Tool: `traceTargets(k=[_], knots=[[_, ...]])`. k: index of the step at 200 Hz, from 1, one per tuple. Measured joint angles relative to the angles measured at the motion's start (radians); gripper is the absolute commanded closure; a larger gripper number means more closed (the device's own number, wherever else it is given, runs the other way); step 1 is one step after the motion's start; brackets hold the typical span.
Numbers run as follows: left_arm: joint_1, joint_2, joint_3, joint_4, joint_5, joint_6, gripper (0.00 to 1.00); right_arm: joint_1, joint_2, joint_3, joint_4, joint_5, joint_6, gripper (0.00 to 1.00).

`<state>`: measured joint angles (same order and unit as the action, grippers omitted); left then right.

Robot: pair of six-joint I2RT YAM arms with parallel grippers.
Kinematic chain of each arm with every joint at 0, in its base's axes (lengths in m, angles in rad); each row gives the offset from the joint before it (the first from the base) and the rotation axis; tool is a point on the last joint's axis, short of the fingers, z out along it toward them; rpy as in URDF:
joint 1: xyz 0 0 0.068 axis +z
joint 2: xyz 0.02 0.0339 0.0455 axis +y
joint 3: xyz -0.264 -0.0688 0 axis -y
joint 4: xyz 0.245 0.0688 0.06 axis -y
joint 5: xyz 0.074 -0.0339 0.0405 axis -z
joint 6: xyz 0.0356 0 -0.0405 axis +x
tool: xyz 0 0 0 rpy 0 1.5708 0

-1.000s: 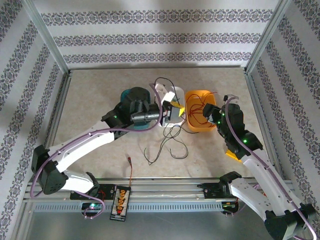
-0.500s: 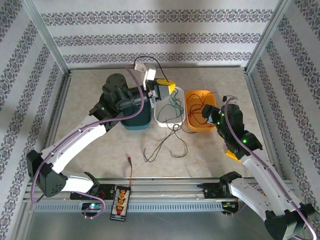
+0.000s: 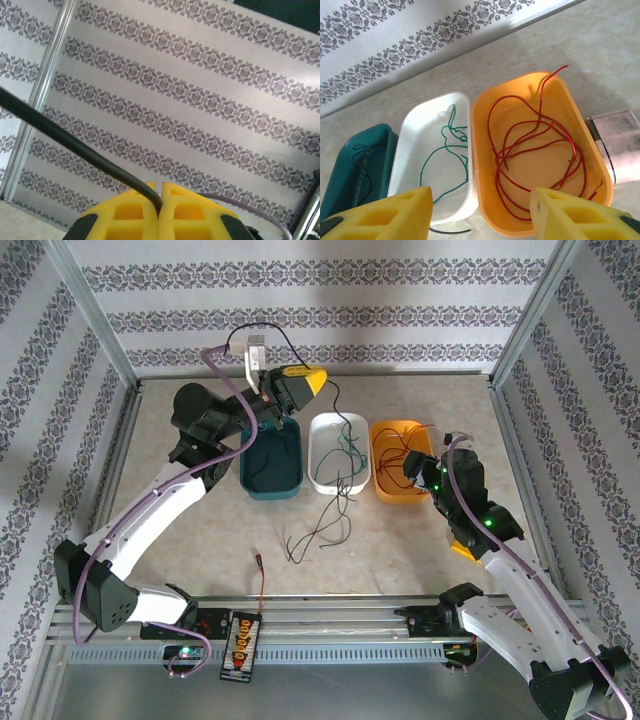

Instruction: Untangle the cables

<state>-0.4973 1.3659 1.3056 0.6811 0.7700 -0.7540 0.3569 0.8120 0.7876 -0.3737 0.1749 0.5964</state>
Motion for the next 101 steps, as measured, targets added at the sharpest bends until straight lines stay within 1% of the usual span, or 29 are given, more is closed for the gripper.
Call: traceTargets(k=[22,37,56,71,85,101], knots=[[0.007,0.014,0.002,0.054,0.021,-0.047,1.00,0.000,0.000,-0.002,0.002,-0.016,-0.005,0.46],[0.008,0.021,0.003,0.062,0.035,-0.064,1.00,-0.002,0.008,-0.002,0.012,-0.079,-0.027,0.47],[0.008,0.023,0.003,0.062,0.043,-0.074,1.00,0.008,0.050,0.000,0.019,-0.195,-0.065,0.47],[0.008,0.023,0.000,0.064,0.043,-0.079,1.00,0.051,0.101,0.000,0.016,-0.291,-0.104,0.47],[0.008,0.023,-0.004,0.064,0.043,-0.082,1.00,0.124,0.145,0.000,0.005,-0.373,-0.148,0.47],[0.008,0.023,-0.008,0.065,0.043,-0.085,1.00,0.204,0.170,0.000,-0.001,-0.439,-0.184,0.47]])
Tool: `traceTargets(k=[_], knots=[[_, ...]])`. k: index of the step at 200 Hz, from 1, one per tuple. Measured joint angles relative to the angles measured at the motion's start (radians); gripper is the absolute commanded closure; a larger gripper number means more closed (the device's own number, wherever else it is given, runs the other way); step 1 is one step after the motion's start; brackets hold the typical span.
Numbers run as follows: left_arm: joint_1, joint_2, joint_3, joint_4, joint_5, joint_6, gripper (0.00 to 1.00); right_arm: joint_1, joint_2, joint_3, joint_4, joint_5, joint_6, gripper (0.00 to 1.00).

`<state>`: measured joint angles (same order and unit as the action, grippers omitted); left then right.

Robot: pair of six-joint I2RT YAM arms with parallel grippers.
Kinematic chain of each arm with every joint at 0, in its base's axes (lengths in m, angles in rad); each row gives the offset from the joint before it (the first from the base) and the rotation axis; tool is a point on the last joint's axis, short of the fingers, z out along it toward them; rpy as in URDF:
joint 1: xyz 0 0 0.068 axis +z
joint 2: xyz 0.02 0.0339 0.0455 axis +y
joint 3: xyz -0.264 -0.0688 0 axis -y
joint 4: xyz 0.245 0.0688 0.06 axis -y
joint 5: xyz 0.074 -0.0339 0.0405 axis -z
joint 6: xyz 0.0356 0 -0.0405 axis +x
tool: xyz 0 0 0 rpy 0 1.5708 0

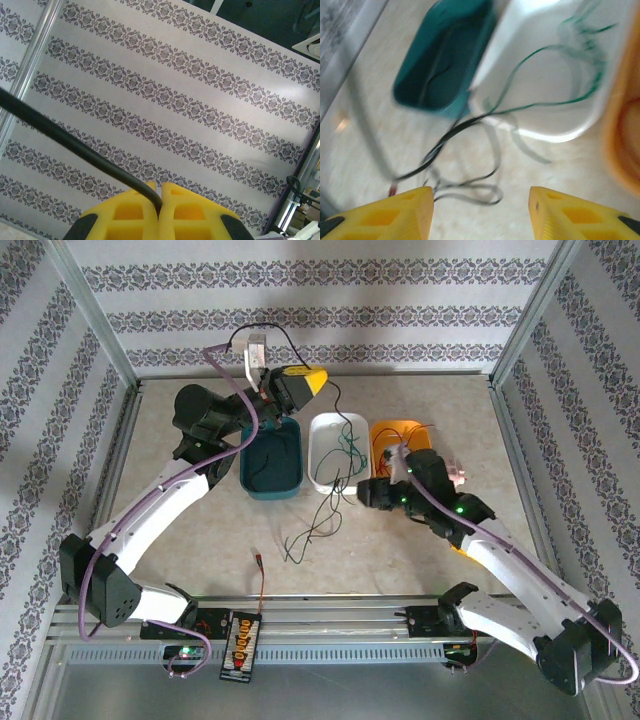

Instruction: Untangle the cables

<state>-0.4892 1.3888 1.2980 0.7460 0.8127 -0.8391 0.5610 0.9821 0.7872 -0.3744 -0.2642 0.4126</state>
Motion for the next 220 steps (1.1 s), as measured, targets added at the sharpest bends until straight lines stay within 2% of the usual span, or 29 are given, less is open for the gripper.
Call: traceTargets(k=[35,89,123,178,220], knots=[[0.000,0.000,0.000,0.000,0.000,0.000,1.00,0.069,0.031,-0.007,0.013,-0.084,-0.040,0.46],[-0.002,0.000,0.000,-0.001,-0.009,0.001,1.00,0.144,0.196,0.028,0.034,-0.083,-0.110,0.41],[-0.014,0.000,0.000,-0.002,-0.028,0.013,1.00,0.179,0.310,0.049,0.103,0.005,-0.127,0.40],[-0.029,0.000,0.000,-0.004,-0.039,0.020,1.00,0.248,0.406,0.049,0.232,0.230,-0.116,0.41],[-0.029,-0.010,0.000,-0.004,-0.039,0.020,1.00,0.231,0.457,0.031,0.256,0.275,-0.097,0.41]])
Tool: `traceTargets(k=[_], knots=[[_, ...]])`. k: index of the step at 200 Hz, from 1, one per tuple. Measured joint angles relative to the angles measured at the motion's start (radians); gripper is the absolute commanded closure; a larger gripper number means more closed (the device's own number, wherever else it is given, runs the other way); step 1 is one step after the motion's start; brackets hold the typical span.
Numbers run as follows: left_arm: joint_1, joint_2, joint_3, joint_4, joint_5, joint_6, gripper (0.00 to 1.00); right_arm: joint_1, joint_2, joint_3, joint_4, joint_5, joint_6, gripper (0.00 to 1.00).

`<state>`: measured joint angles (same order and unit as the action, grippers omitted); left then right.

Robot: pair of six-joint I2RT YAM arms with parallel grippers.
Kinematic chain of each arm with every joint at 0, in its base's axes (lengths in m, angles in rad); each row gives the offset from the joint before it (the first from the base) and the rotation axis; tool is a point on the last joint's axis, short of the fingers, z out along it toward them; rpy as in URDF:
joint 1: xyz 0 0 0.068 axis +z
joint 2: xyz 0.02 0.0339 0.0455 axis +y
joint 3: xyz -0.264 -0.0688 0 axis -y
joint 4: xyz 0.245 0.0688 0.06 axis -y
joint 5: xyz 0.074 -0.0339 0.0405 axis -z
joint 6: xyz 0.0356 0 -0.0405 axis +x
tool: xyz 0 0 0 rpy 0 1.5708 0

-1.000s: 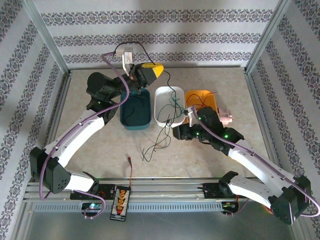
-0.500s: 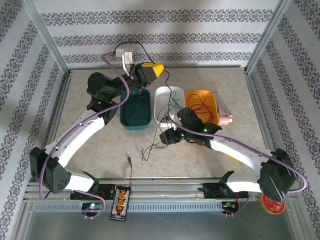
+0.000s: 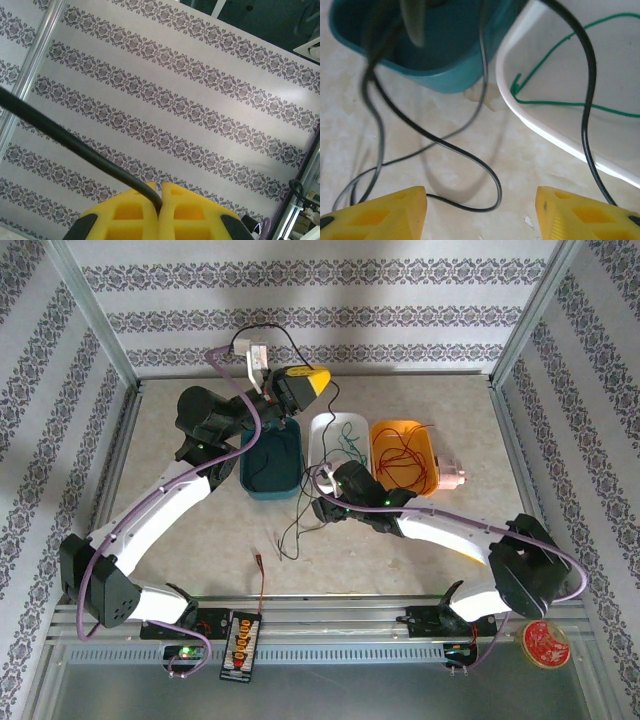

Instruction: Untangle the cables

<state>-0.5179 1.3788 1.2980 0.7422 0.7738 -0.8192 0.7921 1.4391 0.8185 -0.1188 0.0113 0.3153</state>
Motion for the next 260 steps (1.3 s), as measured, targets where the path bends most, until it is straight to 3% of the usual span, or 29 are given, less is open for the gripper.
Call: traceTargets(k=[75,117,176,205,235,251,260], knots=[[-0.006,-0.033,0.032,0.008,0.032,-0.020,1.00,-0.116,-0.008,-0.145,0.089,-0.091,0.061,0.41],[-0.052,-0.033,0.082,0.011,0.122,-0.027,1.00,-0.187,-0.211,-0.267,0.126,-0.185,0.068,0.41],[-0.103,-0.018,0.118,0.035,0.219,-0.028,1.00,-0.190,-0.463,-0.331,0.146,-0.246,0.071,0.39],[-0.119,0.014,0.135,0.071,0.245,-0.048,1.00,-0.190,-0.470,-0.331,0.167,-0.268,0.071,0.40],[-0.125,0.060,0.141,0.149,0.269,-0.108,1.00,-0.190,-0.376,-0.328,0.191,-0.271,0.072,0.42],[-0.125,0.089,0.153,0.204,0.278,-0.154,1.00,-0.190,-0.301,-0.321,0.208,-0.271,0.078,0.49],[-0.125,0.103,0.159,0.230,0.285,-0.179,1.00,-0.190,-0.255,-0.314,0.222,-0.266,0.084,0.63]])
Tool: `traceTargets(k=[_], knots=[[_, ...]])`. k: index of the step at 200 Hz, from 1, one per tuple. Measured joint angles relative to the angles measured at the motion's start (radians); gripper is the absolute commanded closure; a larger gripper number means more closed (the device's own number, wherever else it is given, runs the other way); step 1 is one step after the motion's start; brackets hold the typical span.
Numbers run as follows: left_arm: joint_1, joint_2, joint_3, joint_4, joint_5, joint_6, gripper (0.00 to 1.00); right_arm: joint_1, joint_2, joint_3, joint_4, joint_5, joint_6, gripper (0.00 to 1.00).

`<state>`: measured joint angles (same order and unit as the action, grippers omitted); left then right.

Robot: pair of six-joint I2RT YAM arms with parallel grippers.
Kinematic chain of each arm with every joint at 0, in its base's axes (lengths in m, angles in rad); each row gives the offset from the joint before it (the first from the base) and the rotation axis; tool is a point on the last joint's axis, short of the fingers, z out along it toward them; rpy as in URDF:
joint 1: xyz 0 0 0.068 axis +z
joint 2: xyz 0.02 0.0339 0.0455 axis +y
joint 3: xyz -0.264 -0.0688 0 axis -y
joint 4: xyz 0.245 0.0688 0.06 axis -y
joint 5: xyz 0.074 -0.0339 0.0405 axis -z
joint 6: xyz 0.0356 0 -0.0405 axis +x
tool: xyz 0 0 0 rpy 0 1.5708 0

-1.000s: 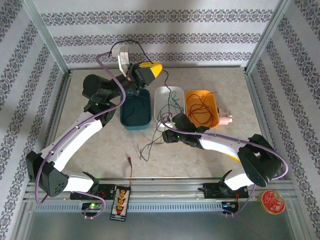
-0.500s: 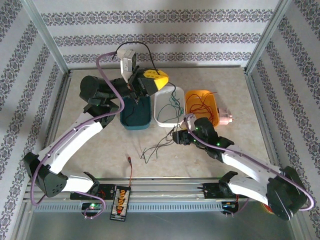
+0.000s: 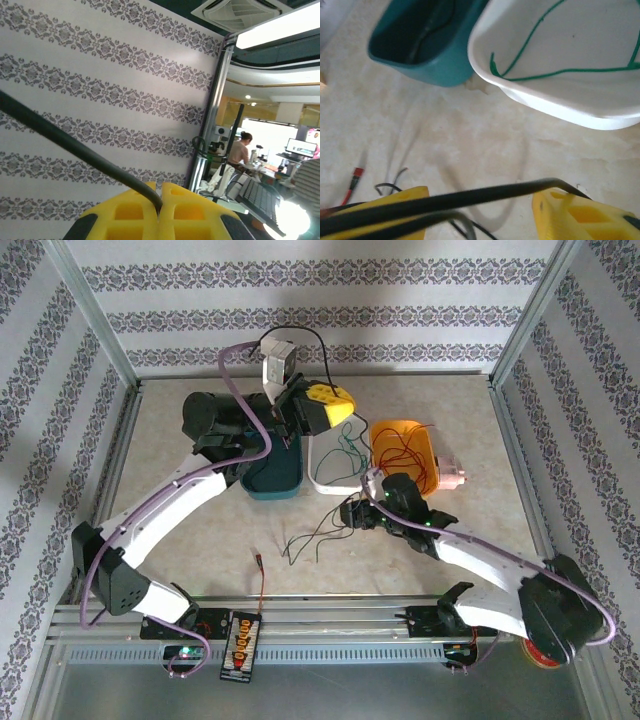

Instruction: Untangle the cables

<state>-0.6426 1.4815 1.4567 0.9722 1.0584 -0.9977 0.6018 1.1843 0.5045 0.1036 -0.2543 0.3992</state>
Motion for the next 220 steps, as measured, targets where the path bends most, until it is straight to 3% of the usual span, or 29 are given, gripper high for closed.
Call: traceTargets(k=[15,35,93,139,188,220], knots=[[0.000,0.013,0.006,0.029,0.009,-0.032,1.00,0.000,0.069,0.016,0.018,0.023,0.017,0.89],[-0.004,0.011,0.006,0.043,0.015,-0.043,1.00,-0.008,0.129,0.035,0.021,0.082,0.053,1.00],[0.002,-0.170,-0.097,-0.078,-0.037,0.128,1.00,-0.093,0.171,0.040,-0.026,0.192,0.148,1.00],[0.031,-0.323,-0.129,-0.300,-0.228,0.335,1.00,-0.107,0.166,0.040,-0.035,0.171,0.168,1.00],[0.134,-0.271,-0.139,-0.526,-0.442,0.371,1.00,-0.104,0.072,0.036,-0.058,0.138,0.163,0.99],[0.244,-0.179,-0.139,-0.645,-0.476,0.370,1.00,-0.087,-0.002,0.036,-0.080,0.135,0.145,0.98]])
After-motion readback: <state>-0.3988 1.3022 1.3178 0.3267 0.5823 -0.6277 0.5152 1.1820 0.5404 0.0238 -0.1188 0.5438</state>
